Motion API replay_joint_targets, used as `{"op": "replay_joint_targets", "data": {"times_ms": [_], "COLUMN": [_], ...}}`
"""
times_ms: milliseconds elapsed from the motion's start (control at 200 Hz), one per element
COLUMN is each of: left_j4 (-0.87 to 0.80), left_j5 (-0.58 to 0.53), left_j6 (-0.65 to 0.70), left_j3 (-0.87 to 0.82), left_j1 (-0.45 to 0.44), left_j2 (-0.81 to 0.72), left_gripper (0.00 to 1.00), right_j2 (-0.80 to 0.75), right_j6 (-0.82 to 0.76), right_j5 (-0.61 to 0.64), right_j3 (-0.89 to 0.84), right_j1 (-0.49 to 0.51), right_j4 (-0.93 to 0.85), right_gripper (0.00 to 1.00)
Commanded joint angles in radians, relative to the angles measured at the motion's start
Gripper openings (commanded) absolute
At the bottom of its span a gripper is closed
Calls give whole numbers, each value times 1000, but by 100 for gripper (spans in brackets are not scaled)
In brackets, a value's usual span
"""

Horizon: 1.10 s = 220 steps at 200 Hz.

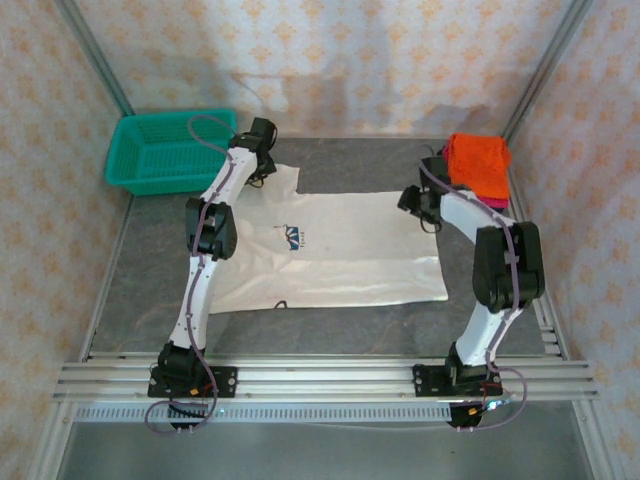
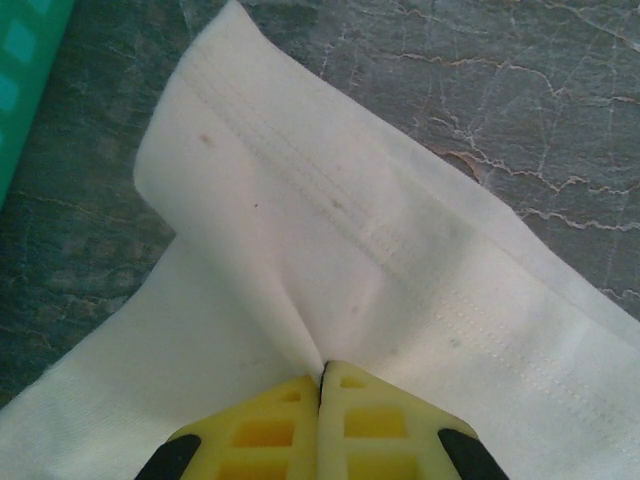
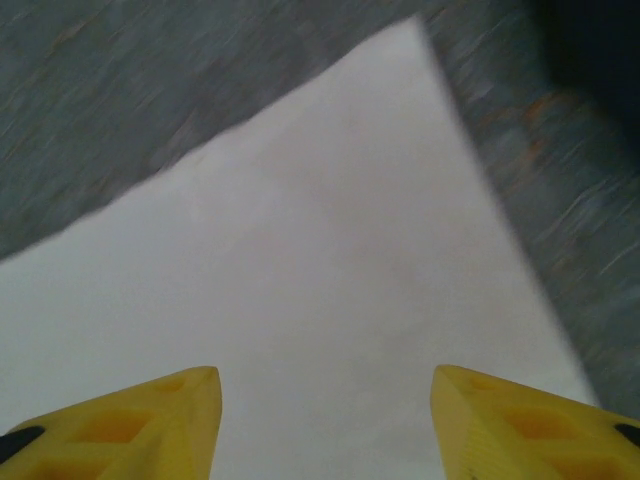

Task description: Fold and stack the t-shirts

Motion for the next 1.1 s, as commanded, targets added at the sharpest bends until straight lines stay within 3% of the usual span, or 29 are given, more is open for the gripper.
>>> {"op": "replay_joint_targets", "data": {"times_ms": [0, 170, 365, 500, 846, 1011, 1096], "left_j4": [-48, -45, -45, -36, -29, -32, -31], "left_j5": [17, 25, 26, 31, 27, 34, 37], "left_j6": [6, 3, 3, 6, 8, 8, 8], "left_j3": [-22, -44, -55, -77, -90, -102, -102], "left_j1": [2, 3, 2, 3, 2, 3, 3], "left_j2": [-2, -5, -6, -11, -14, -16, -18], "left_gripper": [0, 0, 0, 0, 0, 0, 0], "right_j2": [75, 205, 330, 384, 510, 555, 562], "right_j6": [-35, -90, -139, -153, -162, -146, -145], "right_j5": [32, 29, 111, 155, 91, 73, 71], "right_j3": [97, 244, 414, 487, 666, 709, 716], "right_j1": [-37, -47, -48, -56, -58, -61, -61], "right_j4": [-60, -132, -202, -229, -325, -395, -410], "right_gripper": [55, 46, 36, 40, 39, 34, 23]}}
